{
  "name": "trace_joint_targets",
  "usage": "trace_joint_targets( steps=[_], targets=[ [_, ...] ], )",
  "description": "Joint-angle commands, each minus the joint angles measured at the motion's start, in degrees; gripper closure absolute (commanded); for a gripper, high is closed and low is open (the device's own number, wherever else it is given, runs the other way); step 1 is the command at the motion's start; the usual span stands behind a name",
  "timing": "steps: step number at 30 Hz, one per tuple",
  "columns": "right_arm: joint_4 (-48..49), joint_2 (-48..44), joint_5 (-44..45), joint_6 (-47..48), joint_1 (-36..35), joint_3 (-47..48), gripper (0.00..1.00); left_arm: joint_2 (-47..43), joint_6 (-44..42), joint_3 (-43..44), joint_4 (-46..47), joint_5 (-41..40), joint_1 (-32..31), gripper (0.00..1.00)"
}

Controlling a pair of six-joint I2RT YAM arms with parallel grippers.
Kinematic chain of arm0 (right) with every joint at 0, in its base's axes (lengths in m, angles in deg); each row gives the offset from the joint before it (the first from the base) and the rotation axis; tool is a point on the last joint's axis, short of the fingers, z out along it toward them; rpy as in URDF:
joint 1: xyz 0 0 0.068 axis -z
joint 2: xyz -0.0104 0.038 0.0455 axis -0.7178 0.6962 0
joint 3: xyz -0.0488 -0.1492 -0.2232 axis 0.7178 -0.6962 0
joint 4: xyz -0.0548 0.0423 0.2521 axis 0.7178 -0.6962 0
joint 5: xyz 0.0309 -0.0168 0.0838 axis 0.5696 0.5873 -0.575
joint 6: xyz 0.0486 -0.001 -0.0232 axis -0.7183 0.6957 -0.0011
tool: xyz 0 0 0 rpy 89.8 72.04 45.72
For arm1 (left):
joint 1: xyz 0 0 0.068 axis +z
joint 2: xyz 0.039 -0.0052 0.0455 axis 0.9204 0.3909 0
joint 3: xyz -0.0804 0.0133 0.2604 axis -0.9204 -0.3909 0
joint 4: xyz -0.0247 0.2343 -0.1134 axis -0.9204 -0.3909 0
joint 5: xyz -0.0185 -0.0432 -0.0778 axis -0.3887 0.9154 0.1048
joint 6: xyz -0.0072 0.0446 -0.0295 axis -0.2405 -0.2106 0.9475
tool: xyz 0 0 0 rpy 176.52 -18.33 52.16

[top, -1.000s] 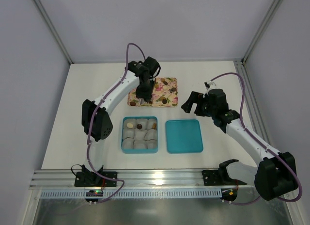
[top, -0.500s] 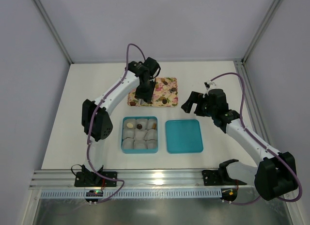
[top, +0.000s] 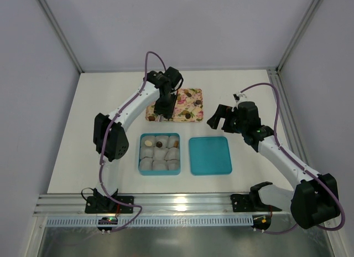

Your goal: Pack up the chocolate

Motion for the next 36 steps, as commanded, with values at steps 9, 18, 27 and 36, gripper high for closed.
trace_joint_targets(
  steps=[9,18,27,36],
  targets=[
    [1.29,-0.63,-0.24,0.24,-0.24,0.04,0.00,-0.64,-1.35,1.06,-0.83,0.32,0.02,0.73],
    [1.12,-0.90,0.12,0.50,-0.33,-0.14,0.00,-0.29,-1.70,5.37,-2.06,-2.41,0.02,0.73],
    [1.03,-0.81,0.12,0.33,-0.24,-0.23,0.00,-0.55,-1.87,6.51,-2.68,-2.94,0.11,0.74],
    [1.29,-0.81,-0.06,0.24,-0.33,-0.49,0.00,-3.10,-1.61,5.11,-2.86,-2.94,0.11,0.74]
  ],
)
